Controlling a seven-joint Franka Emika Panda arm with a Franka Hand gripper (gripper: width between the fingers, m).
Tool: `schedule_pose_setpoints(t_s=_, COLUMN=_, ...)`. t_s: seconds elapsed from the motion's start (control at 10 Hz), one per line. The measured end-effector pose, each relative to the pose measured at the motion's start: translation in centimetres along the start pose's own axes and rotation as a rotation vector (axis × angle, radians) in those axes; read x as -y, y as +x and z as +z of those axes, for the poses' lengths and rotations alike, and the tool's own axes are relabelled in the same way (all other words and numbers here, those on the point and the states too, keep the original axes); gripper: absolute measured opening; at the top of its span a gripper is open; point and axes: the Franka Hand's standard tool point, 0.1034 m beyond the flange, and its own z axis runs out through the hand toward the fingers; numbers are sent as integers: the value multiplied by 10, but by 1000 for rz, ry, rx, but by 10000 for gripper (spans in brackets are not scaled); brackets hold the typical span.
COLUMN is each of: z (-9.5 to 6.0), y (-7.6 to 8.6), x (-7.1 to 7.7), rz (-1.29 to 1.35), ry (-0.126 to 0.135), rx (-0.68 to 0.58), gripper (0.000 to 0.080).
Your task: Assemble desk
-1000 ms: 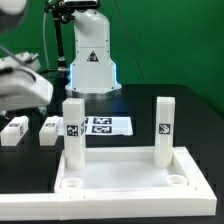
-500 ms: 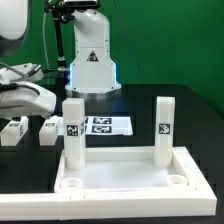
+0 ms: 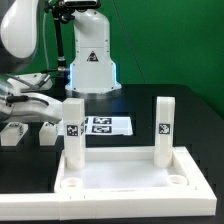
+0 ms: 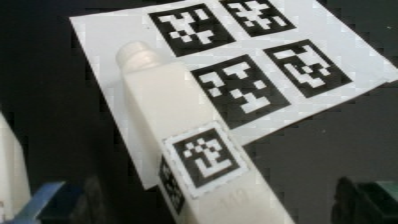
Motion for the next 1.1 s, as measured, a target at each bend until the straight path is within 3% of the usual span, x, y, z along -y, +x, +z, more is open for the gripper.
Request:
schedule_pose_setpoints(t_s=0.5, z=-1, y=13, x=4, rz=-8, ry=-16, rx=-3, gripper=649)
schedule_pose_setpoints(t_s=1.1, z=5, y=16, x=10, rz=2, ry=-24, rx=11, gripper=649)
